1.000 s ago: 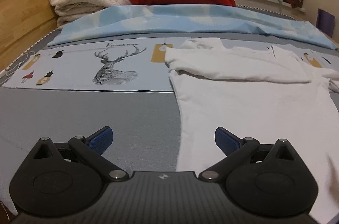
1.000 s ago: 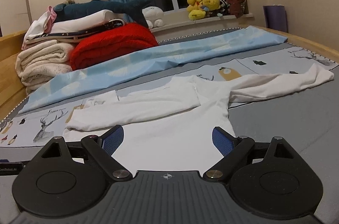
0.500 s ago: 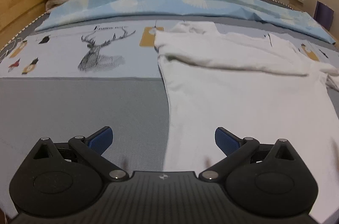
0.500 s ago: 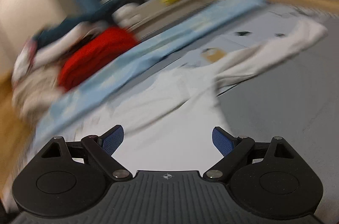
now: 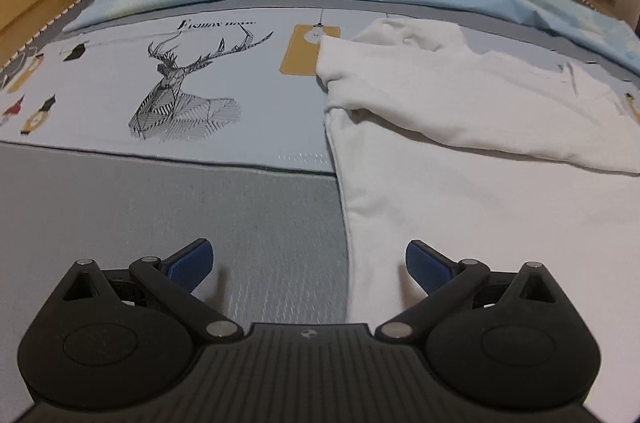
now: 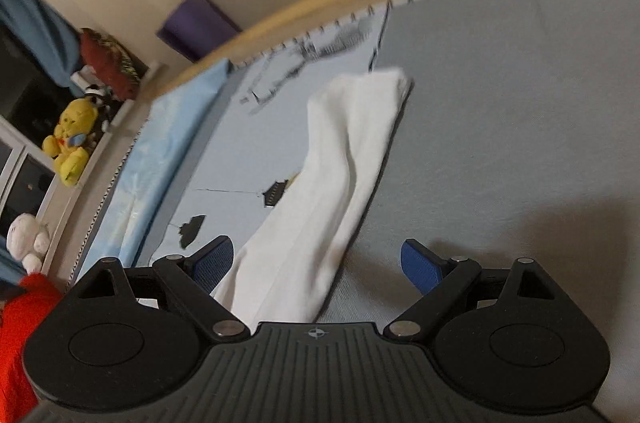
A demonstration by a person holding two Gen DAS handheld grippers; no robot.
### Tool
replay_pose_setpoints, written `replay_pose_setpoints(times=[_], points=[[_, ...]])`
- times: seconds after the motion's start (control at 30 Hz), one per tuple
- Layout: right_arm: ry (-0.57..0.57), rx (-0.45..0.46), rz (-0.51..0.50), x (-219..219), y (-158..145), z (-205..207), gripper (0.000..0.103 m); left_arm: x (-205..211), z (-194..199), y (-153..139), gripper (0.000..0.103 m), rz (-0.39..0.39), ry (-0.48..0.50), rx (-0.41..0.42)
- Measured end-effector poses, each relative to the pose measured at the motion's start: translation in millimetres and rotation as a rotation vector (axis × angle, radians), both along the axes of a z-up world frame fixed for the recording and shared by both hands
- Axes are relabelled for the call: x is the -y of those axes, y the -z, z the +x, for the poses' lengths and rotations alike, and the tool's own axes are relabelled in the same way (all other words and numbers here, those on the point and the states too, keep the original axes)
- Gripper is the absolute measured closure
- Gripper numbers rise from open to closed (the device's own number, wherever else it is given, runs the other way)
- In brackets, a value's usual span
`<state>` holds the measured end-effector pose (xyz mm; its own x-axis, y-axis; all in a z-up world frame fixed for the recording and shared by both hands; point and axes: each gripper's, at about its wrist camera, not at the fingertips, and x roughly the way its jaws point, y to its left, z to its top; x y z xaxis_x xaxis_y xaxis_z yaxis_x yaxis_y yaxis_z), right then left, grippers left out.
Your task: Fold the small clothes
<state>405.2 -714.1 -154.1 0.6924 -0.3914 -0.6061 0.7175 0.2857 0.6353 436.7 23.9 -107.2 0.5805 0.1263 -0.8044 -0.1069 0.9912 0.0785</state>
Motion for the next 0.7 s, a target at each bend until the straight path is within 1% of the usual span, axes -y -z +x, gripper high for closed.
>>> replay_pose_setpoints(times=[0.07, 0.13, 0.23, 0.3, 0.37, 0.4, 0.43, 0.47, 0.57, 0.63, 0.7], points=[[0.018, 0.011, 0.039, 10.7, 13.8, 12.1, 0.012, -1.2, 9.5, 4.4, 0.0, 0.007, -0.012, -0.01], [0.037, 0.009, 0.039, 17.5, 22.8, 23.8, 0.01, -4.1, 15.6, 6.9, 0.0, -0.013, -0.028, -0.026], [0.013, 0.018, -0.075, 19.7, 27.7, 36.1, 0.009, -8.1, 19.5, 7.5, 0.0, -0.057, -0.04, -0.036], [-0.008, 0.006, -0.13, 19.5, 31.8, 42.8, 0.011, -10.3, 21.6, 7.0, 0.0, -0.049, -0.045, -0.037], [-0.026, -0.01, -0.187, 16.4, 30.6, 49.7, 0.054, -13.1, 24.1, 5.2, 0.0, -0.044, -0.033, -0.032], [-0.043, -0.033, -0.19, 15.1, 28.0, 56.0, 0.094, -14.8, 25.6, 3.6, 0.0, -0.041, -0.031, -0.027], [-0.059, -0.044, -0.193, 14.0, 22.0, 61.5, 0.096, -17.2, 27.4, 1.7, 0.0, -0.042, -0.031, -0.02], [-0.074, -0.041, -0.233, 8.2, 10.4, 66.1, 0.096, -19.8, 29.0, -0.8, 0.0, -0.049, -0.032, -0.012], [-0.192, -0.005, -0.461, -39.5, -44.1, 86.9, 0.096, -29.9, 31.4, -9.2, 0.0, -0.103, -0.047, 0.005], [-0.313, 0.041, -0.593, -91.0, -81.7, 102.3, 0.096, -36.0, 31.3, -14.7, 0.0, -0.153, -0.062, 0.012], [-0.458, 0.111, -0.75, -161.2, -111.5, 110.6, 0.096, -39.1, 30.5, -20.0, 0.0, -0.185, -0.07, 0.017]])
